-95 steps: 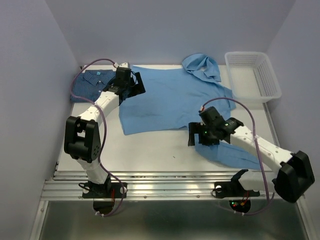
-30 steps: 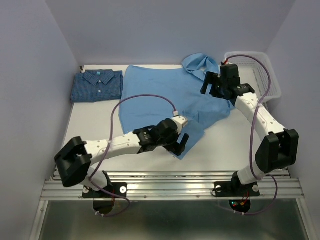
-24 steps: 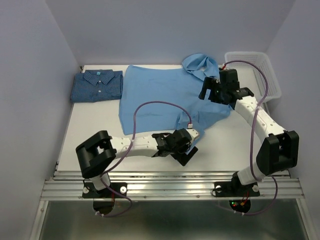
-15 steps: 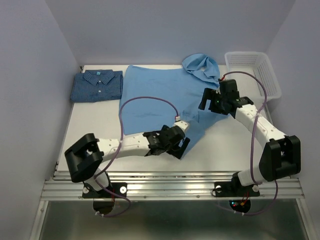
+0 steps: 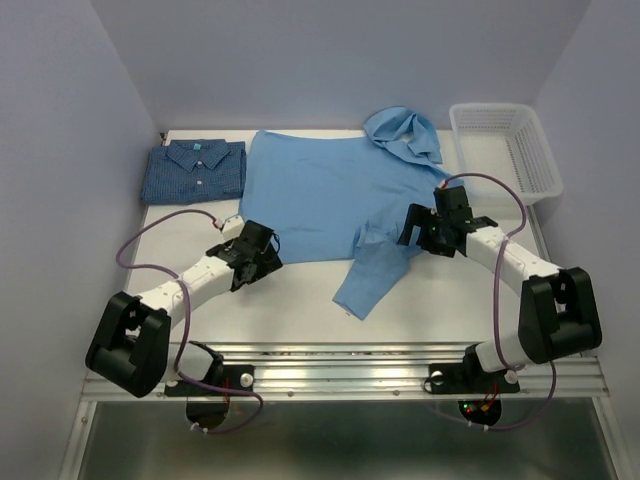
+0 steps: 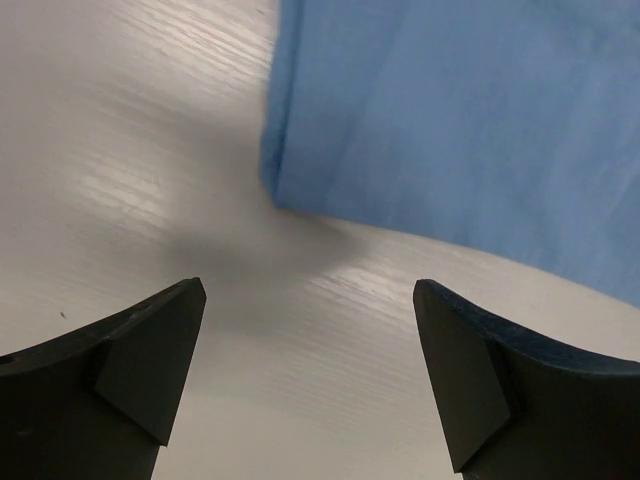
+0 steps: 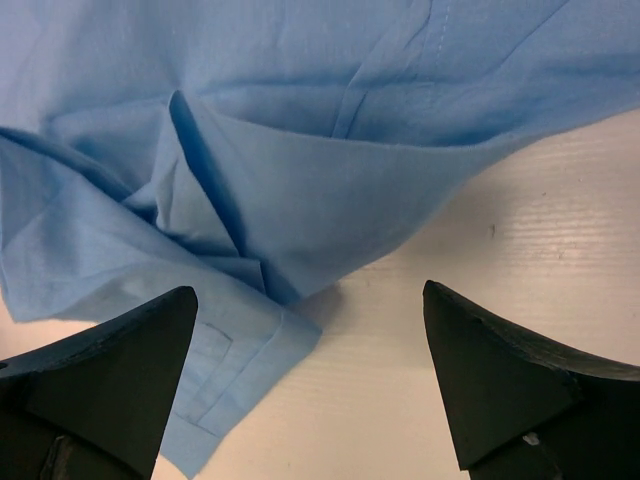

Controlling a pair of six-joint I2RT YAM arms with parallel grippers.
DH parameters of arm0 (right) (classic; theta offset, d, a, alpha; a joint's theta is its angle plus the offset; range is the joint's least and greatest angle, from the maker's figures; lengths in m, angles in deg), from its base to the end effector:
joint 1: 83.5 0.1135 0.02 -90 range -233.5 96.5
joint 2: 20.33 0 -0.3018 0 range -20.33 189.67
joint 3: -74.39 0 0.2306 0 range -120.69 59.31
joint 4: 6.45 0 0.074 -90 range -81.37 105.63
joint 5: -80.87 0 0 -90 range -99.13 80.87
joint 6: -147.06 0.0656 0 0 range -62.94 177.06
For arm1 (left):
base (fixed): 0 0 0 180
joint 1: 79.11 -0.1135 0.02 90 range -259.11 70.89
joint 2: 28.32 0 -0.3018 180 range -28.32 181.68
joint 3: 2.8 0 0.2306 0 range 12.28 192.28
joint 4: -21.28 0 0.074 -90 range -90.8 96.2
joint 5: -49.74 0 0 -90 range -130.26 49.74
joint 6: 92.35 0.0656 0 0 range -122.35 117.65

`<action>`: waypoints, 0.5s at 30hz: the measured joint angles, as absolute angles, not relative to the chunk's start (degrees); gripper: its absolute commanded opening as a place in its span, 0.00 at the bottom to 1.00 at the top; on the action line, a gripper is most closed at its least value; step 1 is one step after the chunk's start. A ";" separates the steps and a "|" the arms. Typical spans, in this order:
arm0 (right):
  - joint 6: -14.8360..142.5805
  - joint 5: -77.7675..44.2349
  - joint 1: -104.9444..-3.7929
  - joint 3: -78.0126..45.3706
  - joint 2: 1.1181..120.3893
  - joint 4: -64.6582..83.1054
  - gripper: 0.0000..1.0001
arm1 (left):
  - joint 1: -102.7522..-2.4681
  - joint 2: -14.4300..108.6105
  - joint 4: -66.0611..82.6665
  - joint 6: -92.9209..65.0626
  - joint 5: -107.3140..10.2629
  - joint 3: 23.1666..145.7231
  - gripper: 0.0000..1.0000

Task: Fold and stack the long sleeve shirts
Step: Fold the shirt

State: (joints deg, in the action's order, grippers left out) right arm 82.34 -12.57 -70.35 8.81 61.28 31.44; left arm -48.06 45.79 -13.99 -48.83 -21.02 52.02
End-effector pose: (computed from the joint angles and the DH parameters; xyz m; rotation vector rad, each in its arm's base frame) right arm 0.2715 0.0675 0.2357 0.2441 2.5329 0.3449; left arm 0.2115 -0.1021 0.2168 -0.4608 2.4120 -0.1665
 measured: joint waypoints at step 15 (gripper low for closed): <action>87.14 -6.64 -71.44 13.14 68.44 21.38 0.11 | -59.23 57.26 -0.04 -48.81 -28.06 53.18 0.00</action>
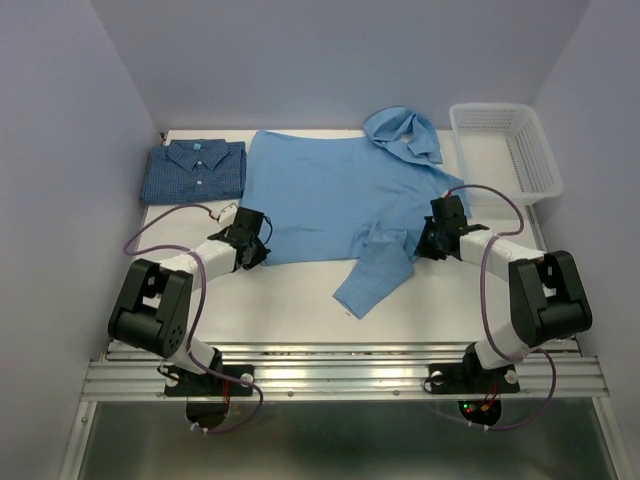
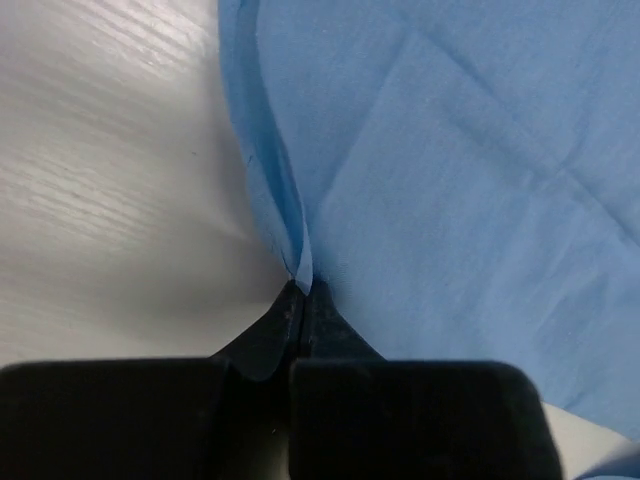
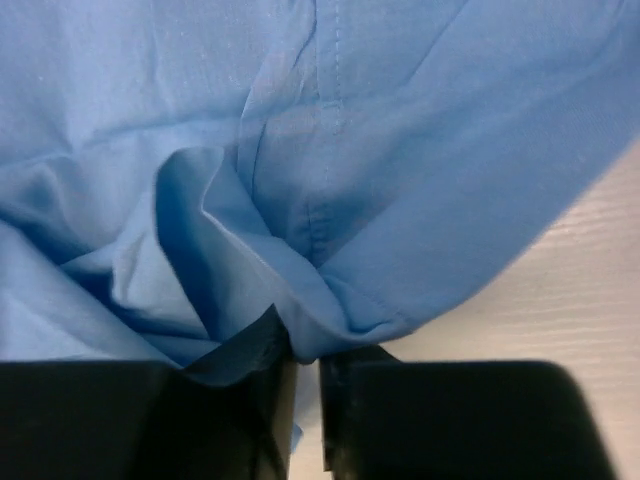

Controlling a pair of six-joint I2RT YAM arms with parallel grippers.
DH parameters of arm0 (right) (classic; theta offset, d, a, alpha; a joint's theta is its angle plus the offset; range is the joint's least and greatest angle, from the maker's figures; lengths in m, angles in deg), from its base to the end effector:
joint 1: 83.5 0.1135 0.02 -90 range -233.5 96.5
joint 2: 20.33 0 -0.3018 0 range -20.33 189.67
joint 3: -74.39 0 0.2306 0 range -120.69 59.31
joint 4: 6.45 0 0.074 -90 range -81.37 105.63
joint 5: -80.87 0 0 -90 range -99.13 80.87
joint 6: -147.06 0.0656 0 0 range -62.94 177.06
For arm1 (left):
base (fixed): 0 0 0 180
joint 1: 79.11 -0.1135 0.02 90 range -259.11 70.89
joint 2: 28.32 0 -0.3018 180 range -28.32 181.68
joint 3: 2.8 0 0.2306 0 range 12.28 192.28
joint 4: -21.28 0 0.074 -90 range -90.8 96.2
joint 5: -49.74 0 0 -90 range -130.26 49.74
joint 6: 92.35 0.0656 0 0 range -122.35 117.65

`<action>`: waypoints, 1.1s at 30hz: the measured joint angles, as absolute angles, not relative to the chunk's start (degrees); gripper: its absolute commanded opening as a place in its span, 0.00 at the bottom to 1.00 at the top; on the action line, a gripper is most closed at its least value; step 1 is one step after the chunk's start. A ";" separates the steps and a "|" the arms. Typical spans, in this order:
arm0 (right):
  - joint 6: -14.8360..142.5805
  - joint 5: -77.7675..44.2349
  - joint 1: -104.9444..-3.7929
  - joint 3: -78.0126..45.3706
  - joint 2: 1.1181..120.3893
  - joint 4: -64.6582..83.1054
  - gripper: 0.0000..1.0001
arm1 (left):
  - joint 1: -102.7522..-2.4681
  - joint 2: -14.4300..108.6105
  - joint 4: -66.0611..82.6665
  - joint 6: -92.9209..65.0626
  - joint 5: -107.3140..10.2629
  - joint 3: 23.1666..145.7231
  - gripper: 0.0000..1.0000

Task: Fold and stack the long sleeve shirts
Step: Fold the shirt

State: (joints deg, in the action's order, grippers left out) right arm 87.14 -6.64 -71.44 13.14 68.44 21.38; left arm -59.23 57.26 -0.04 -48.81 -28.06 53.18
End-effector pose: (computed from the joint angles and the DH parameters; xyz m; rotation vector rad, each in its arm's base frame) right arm 0.2914 0.0593 0.1939 0.4168 2.5180 0.2345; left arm 0.2721 -0.0836 0.1933 -0.6529 2.3603 -0.2563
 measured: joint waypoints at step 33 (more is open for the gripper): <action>88.06 0.48 -71.49 7.74 54.50 39.33 0.14 | -62.38 59.49 -15.95 -43.34 -30.22 72.48 0.00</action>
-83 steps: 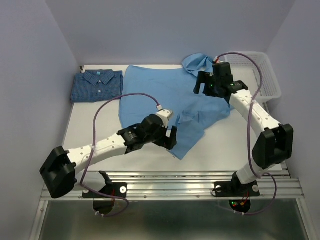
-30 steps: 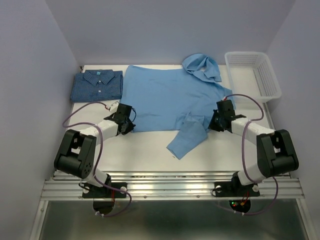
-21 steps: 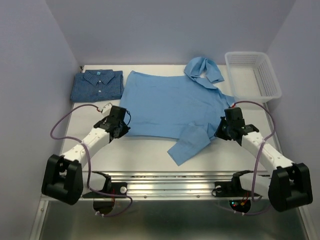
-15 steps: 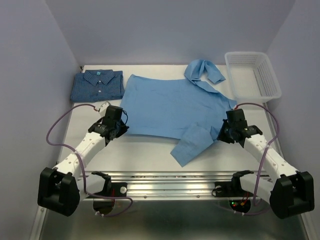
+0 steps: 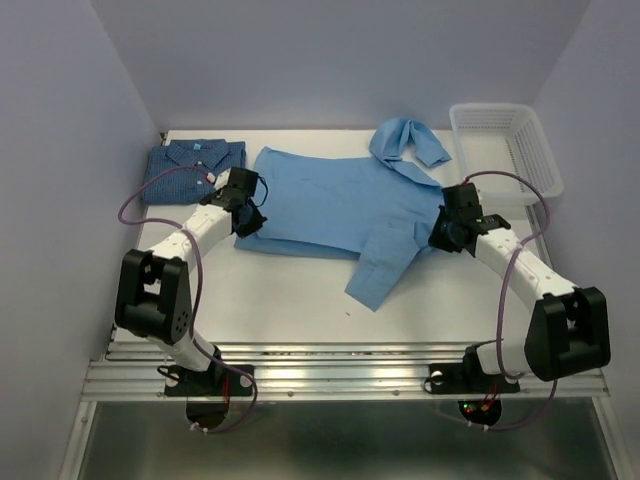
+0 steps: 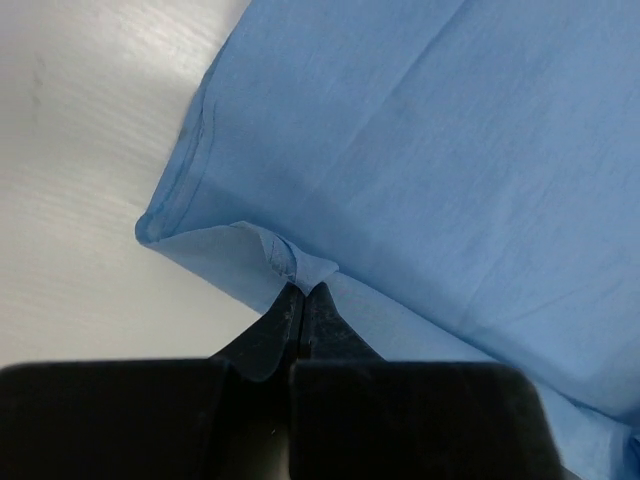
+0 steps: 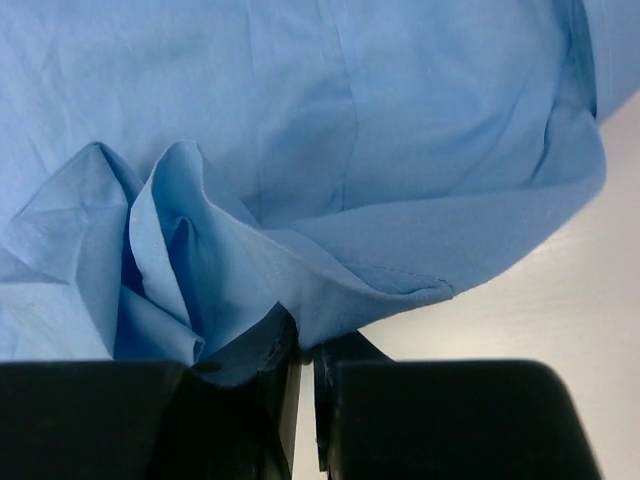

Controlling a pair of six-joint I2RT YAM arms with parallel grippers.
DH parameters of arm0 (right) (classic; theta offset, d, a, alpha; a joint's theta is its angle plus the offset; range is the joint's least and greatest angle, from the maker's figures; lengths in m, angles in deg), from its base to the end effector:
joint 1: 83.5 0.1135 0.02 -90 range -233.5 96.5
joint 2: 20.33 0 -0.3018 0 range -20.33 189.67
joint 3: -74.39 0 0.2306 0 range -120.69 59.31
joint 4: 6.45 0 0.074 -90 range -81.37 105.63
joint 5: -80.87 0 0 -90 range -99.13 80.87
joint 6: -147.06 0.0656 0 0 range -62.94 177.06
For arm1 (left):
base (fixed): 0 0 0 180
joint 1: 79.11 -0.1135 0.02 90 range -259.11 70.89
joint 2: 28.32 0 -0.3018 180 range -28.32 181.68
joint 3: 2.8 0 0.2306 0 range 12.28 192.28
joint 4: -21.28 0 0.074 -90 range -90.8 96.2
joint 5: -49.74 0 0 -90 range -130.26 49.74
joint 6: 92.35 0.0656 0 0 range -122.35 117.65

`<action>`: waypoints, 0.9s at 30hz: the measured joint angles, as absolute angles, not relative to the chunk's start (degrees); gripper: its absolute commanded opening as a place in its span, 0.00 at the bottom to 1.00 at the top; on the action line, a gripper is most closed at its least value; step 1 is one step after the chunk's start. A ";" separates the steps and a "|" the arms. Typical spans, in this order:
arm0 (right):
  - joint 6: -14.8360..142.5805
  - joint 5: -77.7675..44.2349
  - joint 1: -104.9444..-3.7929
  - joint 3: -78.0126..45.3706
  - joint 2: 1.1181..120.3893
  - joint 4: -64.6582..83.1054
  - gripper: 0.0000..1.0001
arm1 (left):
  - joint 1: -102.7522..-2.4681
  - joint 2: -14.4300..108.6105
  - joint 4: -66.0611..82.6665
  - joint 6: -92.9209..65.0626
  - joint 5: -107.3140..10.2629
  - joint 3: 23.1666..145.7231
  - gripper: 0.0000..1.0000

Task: Fold and stack the long sleeve shirts
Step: Fold the shirt

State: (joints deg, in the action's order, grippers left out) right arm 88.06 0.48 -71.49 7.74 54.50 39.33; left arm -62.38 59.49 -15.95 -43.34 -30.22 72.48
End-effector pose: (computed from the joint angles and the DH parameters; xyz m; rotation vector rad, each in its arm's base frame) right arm 0.2477 0.0415 0.2598 0.4790 2.4501 0.1024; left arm 0.3127 -0.0821 0.2593 -0.5882 2.3641 -0.2432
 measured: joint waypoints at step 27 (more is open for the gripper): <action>81.55 -0.77 -74.15 -7.47 71.79 29.97 1.00 | -68.74 83.49 -17.18 -37.35 -33.74 102.53 0.99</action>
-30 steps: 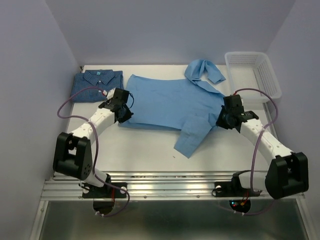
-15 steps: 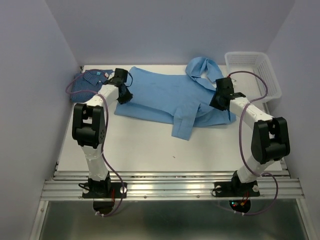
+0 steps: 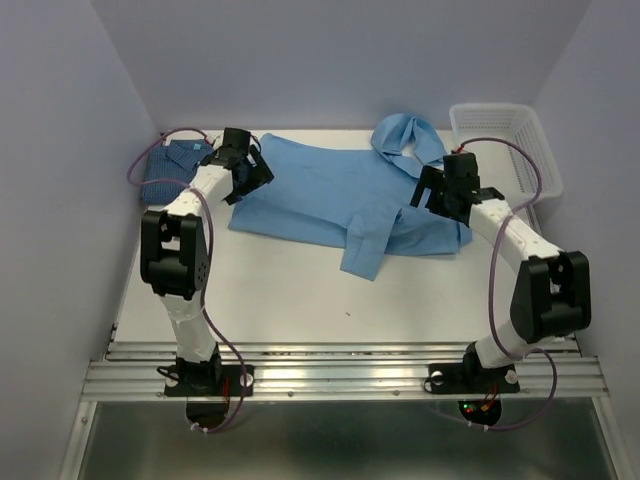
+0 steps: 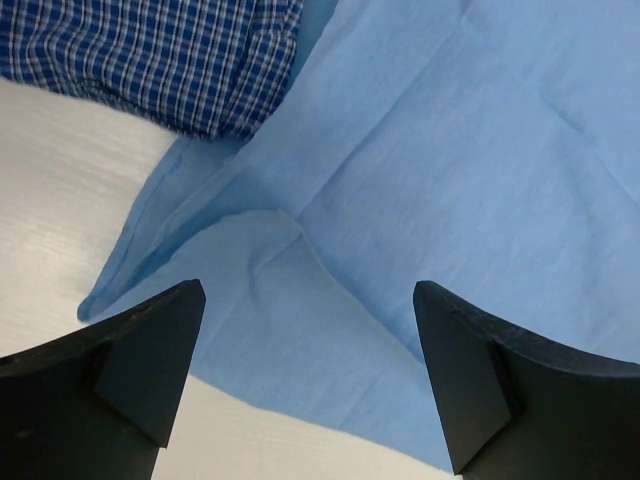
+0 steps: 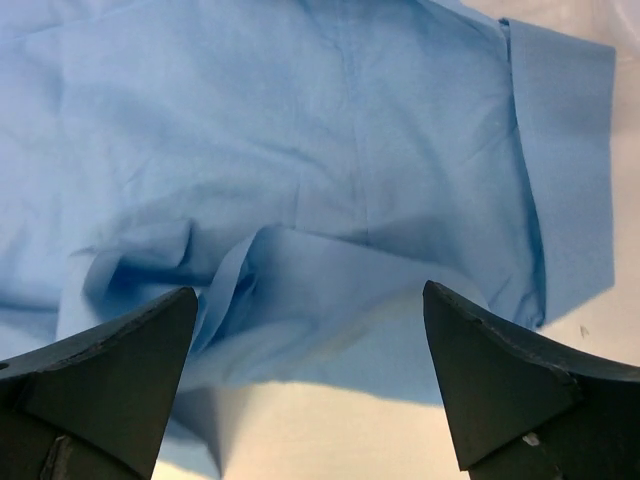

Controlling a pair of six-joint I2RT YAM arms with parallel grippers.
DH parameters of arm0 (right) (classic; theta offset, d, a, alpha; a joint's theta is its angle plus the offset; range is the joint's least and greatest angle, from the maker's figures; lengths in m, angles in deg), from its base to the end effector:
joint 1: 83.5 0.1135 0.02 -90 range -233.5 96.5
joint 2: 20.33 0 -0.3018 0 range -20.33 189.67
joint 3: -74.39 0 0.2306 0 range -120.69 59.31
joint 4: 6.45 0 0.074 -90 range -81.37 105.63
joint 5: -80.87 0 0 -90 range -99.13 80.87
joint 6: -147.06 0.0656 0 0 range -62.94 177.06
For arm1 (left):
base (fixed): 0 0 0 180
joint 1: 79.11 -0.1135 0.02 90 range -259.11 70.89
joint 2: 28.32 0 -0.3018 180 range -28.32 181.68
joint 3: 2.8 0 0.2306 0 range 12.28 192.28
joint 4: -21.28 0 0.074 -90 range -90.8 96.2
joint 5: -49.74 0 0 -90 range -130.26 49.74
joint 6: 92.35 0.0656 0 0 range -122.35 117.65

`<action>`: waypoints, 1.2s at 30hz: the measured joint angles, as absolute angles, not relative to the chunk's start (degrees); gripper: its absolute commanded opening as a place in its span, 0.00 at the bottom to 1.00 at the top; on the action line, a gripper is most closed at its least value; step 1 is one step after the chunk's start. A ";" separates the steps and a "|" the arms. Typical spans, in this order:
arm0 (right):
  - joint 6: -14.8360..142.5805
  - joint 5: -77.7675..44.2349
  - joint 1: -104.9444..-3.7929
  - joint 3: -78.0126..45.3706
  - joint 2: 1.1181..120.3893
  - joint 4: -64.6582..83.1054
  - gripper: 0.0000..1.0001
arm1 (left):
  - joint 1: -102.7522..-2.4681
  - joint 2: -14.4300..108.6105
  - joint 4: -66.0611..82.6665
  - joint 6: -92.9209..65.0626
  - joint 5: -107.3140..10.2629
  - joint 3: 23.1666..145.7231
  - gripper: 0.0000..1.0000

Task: Fold and stack the long sleeve shirts
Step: Fold the shirt

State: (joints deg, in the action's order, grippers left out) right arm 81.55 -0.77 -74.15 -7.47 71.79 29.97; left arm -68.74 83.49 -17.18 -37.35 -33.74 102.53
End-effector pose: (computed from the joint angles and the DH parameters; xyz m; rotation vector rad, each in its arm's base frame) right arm 0.3502 0.0480 0.2730 0.3814 2.3462 0.1085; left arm 0.4536 -0.0754 0.2694 -0.5584 2.2961 -0.2538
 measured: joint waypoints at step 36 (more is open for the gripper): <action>81.05 1.66 -74.15 4.75 54.81 29.67 1.00 | -31.95 84.43 -12.50 -24.98 -39.12 90.97 0.89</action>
